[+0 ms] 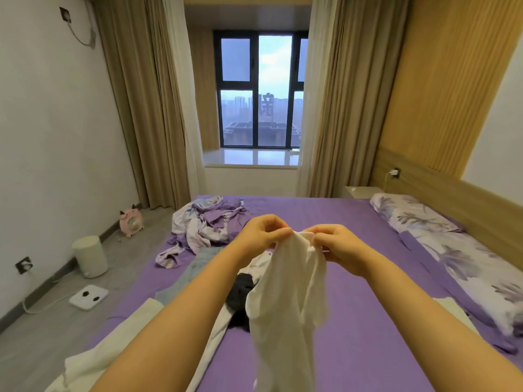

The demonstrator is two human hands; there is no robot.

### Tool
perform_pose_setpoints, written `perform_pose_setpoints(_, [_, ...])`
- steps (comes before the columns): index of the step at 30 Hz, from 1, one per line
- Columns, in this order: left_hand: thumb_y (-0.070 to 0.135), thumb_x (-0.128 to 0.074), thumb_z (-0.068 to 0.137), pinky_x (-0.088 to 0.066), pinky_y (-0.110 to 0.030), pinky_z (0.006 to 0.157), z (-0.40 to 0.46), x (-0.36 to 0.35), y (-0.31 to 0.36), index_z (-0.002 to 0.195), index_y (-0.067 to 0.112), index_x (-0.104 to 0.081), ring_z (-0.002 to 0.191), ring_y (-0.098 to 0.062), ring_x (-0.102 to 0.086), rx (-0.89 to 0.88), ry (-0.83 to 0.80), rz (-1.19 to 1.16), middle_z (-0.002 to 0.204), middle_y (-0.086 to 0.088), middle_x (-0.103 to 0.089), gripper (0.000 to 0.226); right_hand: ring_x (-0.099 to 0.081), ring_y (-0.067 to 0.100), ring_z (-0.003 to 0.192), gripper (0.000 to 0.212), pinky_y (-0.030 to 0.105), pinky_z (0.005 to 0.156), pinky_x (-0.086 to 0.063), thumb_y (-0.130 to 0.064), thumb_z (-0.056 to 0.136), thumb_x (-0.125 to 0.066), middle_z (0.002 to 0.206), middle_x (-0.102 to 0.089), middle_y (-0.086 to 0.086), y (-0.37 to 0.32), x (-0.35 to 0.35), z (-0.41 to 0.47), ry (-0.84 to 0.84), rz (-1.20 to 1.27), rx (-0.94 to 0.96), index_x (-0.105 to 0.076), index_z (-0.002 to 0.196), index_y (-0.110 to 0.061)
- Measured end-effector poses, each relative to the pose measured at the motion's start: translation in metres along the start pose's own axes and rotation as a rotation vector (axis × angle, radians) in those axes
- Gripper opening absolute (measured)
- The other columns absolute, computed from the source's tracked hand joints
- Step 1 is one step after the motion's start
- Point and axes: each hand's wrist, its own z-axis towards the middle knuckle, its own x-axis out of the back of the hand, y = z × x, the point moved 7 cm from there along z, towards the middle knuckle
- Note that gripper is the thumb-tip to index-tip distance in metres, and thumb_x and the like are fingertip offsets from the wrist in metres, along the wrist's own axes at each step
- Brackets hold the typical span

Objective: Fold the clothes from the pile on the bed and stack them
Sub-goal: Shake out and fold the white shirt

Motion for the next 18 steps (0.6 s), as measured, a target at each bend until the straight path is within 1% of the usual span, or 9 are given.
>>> perform_pose_setpoints(2, [0.024,-0.065,0.09,-0.053,-0.017,0.063,0.003,-0.007,0.011,0.089,0.016,-0.066,0.071,0.0,-0.065,-0.013,-0.013,-0.079,0.077,0.012,-0.068,0.007,-0.061,0.014,0.075,0.028,0.028,0.066,-0.051,0.001,0.088,-0.05,0.086,-0.068,0.003,-0.007,0.015,-0.003,0.018,-0.023,0.075,-0.065,0.101,-0.018])
perform_pose_setpoints(4, [0.024,-0.063,0.092,-0.05,-0.014,0.06,0.007,-0.019,0.026,0.089,0.017,-0.065,0.064,0.004,-0.062,-0.03,-0.019,-0.128,0.071,0.015,-0.066,0.007,-0.064,0.009,0.081,0.029,0.023,0.068,-0.051,-0.003,0.086,-0.055,0.097,-0.069,0.0,-0.015,0.031,-0.008,-0.005,-0.015,0.174,-0.061,0.107,-0.022])
perform_pose_setpoints(6, [0.024,-0.06,0.093,-0.052,-0.018,0.066,0.012,-0.031,0.041,0.091,0.018,-0.064,0.068,0.002,-0.061,-0.058,-0.041,-0.16,0.075,0.012,-0.066,0.008,-0.064,0.004,0.095,0.025,0.022,0.077,-0.053,-0.018,0.086,-0.068,0.106,-0.068,-0.006,-0.02,0.039,-0.011,-0.051,-0.076,0.249,-0.064,0.109,-0.027])
perform_pose_setpoints(8, [0.024,-0.057,0.094,-0.054,-0.025,0.077,0.019,-0.046,0.053,0.093,0.018,-0.064,0.078,-0.006,-0.062,-0.075,-0.074,-0.163,0.082,0.007,-0.066,0.009,-0.061,0.005,0.103,0.02,0.025,0.085,-0.053,-0.031,0.084,-0.071,0.108,-0.066,-0.009,-0.021,0.049,-0.011,-0.036,-0.215,0.302,-0.069,0.103,-0.026])
perform_pose_setpoints(11, [0.032,-0.055,0.095,-0.054,-0.025,0.076,0.036,-0.064,0.06,0.095,0.02,-0.062,0.082,-0.011,-0.06,-0.069,-0.026,-0.041,0.088,0.002,-0.063,0.014,-0.064,0.011,0.094,0.019,0.028,0.082,-0.054,-0.035,0.082,-0.072,0.101,-0.066,-0.003,-0.021,0.079,-0.008,0.03,-0.171,0.327,-0.069,0.093,-0.02])
perform_pose_setpoints(13, [0.048,-0.056,0.09,-0.053,-0.022,0.069,0.046,-0.074,0.059,0.095,0.021,-0.061,0.079,-0.01,-0.061,-0.039,0.013,0.054,0.087,0.003,-0.064,0.028,-0.063,0.011,0.079,0.02,0.025,0.07,-0.051,-0.036,0.084,-0.07,0.085,-0.067,-0.001,-0.021,0.1,-0.008,0.013,-0.087,0.325,-0.066,0.089,-0.017])
perform_pose_setpoints(15, [0.071,-0.054,0.076,-0.051,-0.021,0.067,0.052,-0.085,0.052,0.095,0.016,-0.063,0.075,-0.01,-0.06,0.016,0.001,0.137,0.086,0.003,-0.064,0.058,-0.06,0.009,0.072,0.018,0.02,0.062,-0.048,-0.036,0.087,-0.068,0.076,-0.065,-0.004,-0.022,0.125,-0.006,0.055,-0.047,0.337,-0.066,0.087,-0.017])
perform_pose_setpoints(17, [0.08,-0.053,0.065,-0.048,-0.024,0.069,0.054,-0.093,0.04,0.094,0.009,-0.063,0.074,-0.011,-0.059,0.077,-0.045,0.208,0.084,0.002,-0.062,0.078,-0.059,0.009,0.073,0.012,0.02,0.064,-0.048,-0.032,0.087,-0.068,0.077,-0.066,-0.006,-0.022,0.158,-0.001,0.147,-0.007,0.334,-0.069,0.087,-0.02])
perform_pose_setpoints(18, [0.079,-0.056,0.065,-0.047,-0.023,0.069,0.054,-0.096,0.032,0.091,0.009,-0.064,0.074,-0.011,-0.058,0.104,-0.065,0.226,0.082,0.001,-0.061,0.075,-0.059,0.009,0.074,0.01,0.022,0.066,-0.048,-0.03,0.086,-0.069,0.079,-0.067,-0.005,-0.02,0.176,0.002,0.185,0.005,0.32,-0.072,0.087,-0.02])
